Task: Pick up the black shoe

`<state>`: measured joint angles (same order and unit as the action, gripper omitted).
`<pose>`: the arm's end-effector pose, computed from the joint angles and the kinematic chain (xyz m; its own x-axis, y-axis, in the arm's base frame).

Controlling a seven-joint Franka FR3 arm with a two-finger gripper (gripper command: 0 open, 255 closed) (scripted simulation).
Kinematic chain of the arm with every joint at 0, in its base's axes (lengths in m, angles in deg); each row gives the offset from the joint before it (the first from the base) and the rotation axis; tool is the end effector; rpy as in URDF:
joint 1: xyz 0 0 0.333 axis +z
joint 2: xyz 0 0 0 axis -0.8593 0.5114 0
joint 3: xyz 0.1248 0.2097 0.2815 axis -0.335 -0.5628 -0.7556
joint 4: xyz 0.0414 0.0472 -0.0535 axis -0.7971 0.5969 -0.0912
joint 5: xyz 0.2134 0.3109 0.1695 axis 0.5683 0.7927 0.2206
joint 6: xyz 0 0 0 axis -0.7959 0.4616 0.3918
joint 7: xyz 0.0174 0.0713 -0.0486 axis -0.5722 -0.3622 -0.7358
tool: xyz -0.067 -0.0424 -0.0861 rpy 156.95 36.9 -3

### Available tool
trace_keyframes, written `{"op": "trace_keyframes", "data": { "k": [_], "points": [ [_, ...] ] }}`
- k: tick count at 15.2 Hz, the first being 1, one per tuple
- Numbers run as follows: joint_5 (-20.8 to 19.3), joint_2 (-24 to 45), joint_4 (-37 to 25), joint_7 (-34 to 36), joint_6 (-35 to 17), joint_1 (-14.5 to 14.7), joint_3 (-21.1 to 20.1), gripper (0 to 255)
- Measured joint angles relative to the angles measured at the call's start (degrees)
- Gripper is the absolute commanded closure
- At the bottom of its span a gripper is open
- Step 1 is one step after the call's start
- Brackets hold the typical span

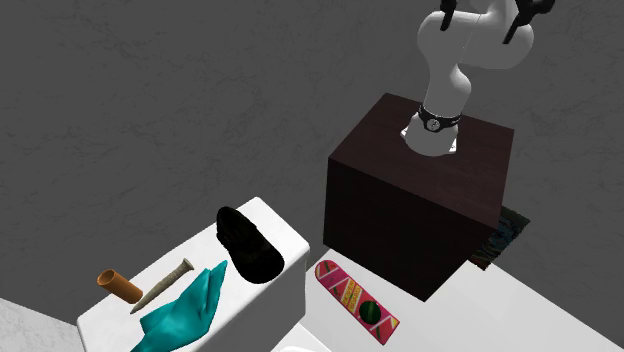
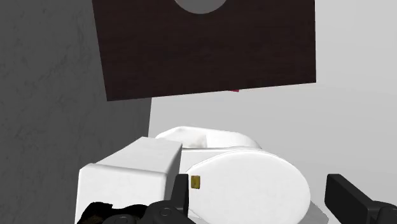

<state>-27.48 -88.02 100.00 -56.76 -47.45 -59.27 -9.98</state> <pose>0.2695 0.0167 0.6120 0.9953 -0.0836 -0.0487 -0.0835 -0.9965 0.0030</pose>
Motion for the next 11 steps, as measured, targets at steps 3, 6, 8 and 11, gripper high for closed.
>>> {"op": "trace_keyframes", "data": {
  "k": [3, 6, 8, 11],
  "points": [
    [-0.52, 0.85, 1.26, -0.83, -2.13, -0.31, 0.77, 0],
    [-1.67, 4.49, 2.86, -2.71, -7.49, -1.05, 2.53, 0],
    [-2.48, 6.75, 3.44, -4.18, -10.48, -1.62, 3.92, 0],
    [-3.48, 10.94, 4.88, -6.25, -16.35, -2.39, 5.93, 0]
  ]
}}
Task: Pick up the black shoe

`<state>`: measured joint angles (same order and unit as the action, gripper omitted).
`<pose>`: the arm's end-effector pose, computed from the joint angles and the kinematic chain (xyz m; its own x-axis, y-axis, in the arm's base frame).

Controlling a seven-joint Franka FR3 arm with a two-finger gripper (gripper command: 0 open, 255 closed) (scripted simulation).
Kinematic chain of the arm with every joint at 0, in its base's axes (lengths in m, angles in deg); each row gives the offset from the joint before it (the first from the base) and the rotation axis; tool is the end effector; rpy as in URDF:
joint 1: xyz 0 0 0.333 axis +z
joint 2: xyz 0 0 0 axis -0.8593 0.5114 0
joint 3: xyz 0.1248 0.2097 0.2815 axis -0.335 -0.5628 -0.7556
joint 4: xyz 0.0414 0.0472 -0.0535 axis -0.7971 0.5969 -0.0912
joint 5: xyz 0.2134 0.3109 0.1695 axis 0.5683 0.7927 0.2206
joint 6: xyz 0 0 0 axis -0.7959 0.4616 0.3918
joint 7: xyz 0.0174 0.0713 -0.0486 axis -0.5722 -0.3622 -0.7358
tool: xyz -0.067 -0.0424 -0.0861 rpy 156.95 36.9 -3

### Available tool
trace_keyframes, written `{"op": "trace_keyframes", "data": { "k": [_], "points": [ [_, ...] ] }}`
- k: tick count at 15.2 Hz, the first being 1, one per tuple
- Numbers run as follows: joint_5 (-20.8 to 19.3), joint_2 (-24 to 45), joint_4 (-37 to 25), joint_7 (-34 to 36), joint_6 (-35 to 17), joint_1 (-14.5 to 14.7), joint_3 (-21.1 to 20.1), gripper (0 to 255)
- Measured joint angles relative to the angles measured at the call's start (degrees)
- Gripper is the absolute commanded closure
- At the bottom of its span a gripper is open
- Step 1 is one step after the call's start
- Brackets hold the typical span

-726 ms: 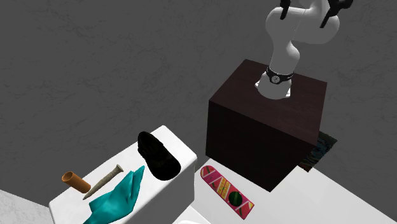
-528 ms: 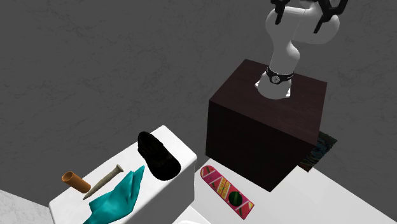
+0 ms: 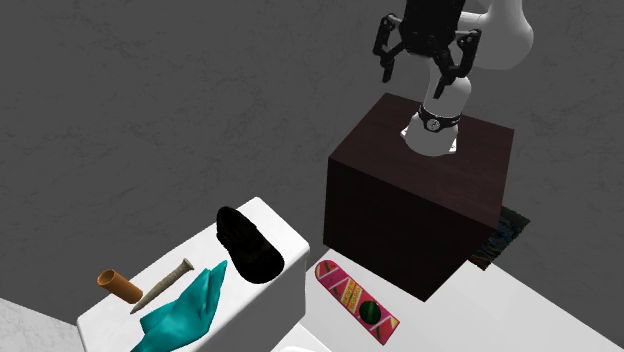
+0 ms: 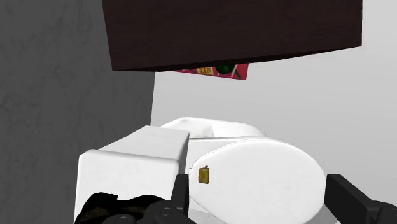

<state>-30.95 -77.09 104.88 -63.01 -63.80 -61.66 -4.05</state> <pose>0.3401 -0.0447 0.5344 0.9954 -0.0866 -0.0400 -0.0870 -0.9962 -0.0089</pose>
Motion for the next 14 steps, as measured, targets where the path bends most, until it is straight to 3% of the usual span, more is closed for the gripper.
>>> {"op": "trace_keyframes", "data": {
  "k": [8, 14],
  "points": [
    [-0.80, 15.01, -2.59, -5.90, -13.11, -1.45, 5.21, 0],
    [1.18, 27.47, -6.76, -11.00, -21.64, -2.09, 8.46, 0]
  ]
}}
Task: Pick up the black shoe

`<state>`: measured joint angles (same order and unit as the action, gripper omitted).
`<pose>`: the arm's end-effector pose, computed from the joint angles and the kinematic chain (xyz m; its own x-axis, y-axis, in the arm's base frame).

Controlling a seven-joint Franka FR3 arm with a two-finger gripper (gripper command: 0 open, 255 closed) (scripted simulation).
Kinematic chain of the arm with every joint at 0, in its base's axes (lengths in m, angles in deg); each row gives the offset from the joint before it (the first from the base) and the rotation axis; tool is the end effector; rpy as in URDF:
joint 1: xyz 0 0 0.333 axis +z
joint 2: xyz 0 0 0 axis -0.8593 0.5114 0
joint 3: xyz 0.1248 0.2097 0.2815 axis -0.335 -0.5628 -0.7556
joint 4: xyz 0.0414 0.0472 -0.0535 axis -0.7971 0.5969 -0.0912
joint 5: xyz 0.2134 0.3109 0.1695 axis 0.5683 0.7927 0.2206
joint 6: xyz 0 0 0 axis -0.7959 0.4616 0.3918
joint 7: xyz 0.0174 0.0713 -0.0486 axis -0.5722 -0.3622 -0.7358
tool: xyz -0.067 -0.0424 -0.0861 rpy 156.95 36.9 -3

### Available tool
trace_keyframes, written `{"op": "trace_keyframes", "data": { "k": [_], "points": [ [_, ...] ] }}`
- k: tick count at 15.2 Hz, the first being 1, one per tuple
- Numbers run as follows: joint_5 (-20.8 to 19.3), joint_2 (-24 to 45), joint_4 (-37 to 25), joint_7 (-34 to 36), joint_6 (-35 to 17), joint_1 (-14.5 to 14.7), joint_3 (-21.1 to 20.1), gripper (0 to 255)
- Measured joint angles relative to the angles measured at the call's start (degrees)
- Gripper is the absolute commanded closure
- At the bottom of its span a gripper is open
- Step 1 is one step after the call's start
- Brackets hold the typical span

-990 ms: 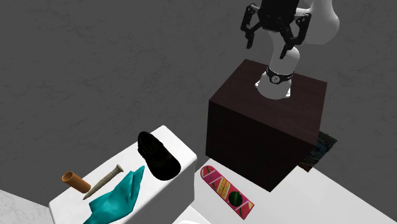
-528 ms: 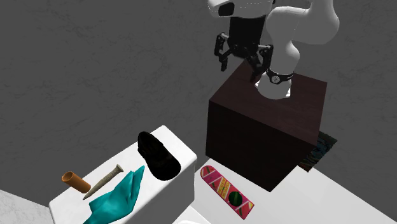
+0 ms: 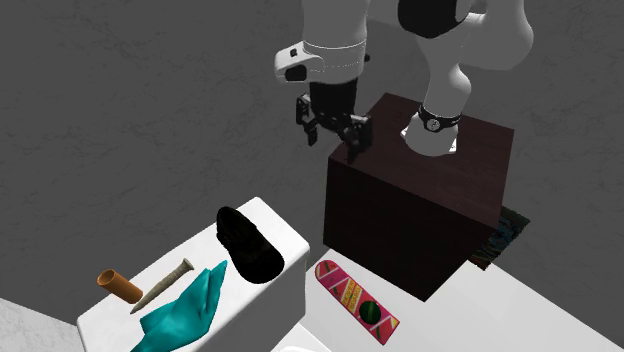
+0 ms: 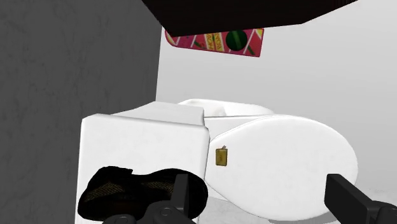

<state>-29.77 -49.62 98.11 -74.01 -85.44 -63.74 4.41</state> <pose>0.4655 -0.1439 0.4218 0.9957 -0.0906 -0.0212 -0.0911 -0.9955 -0.0271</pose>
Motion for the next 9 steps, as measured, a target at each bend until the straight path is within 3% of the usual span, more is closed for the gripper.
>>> {"op": "trace_keyframes", "data": {
  "k": [9],
  "points": [
    [7.38, 20.83, -12.51, -9.16, -7.98, -2.47, 2.01, 0]
  ]
}}
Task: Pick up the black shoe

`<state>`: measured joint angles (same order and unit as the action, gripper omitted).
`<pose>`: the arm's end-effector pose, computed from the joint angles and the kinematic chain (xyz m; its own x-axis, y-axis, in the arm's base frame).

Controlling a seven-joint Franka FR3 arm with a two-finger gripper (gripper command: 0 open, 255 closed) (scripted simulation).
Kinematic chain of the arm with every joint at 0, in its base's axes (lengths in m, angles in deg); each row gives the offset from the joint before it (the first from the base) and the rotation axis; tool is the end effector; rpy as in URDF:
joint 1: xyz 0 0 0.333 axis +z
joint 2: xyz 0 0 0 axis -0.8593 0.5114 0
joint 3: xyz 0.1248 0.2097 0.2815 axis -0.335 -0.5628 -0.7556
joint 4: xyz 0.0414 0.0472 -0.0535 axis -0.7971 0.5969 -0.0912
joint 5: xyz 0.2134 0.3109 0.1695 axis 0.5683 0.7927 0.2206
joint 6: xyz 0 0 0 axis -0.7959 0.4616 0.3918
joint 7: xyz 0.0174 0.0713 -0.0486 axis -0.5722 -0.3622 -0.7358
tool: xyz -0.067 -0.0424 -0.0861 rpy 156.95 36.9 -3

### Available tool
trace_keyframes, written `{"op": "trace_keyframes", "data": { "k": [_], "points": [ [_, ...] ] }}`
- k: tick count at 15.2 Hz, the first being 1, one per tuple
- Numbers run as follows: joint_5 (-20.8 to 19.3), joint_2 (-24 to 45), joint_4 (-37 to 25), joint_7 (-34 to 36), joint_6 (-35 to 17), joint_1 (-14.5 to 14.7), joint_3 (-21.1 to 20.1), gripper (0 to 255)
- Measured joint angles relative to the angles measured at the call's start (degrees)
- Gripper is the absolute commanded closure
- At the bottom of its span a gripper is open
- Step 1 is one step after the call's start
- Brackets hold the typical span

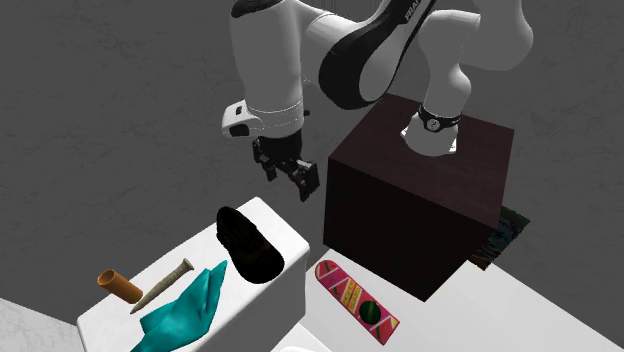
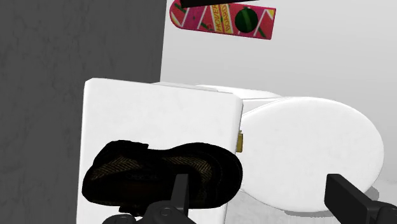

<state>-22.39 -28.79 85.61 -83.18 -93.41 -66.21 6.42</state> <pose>0.5529 -0.2094 0.3403 0.9955 -0.0938 -0.0094 -0.0941 -0.9949 -0.0371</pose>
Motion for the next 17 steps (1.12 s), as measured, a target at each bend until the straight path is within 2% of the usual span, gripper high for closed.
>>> {"op": "trace_keyframes", "data": {
  "k": [6, 12, 17],
  "points": [
    [4.70, 13.47, -11.40, -4.77, -1.71, -3.43, -1.10, 0],
    [7.36, 26.42, -25.65, -7.47, -0.31, -7.32, -2.61, 0],
    [8.17, 30.45, -27.95, -8.04, -2.05, -8.07, -3.33, 0]
  ]
}}
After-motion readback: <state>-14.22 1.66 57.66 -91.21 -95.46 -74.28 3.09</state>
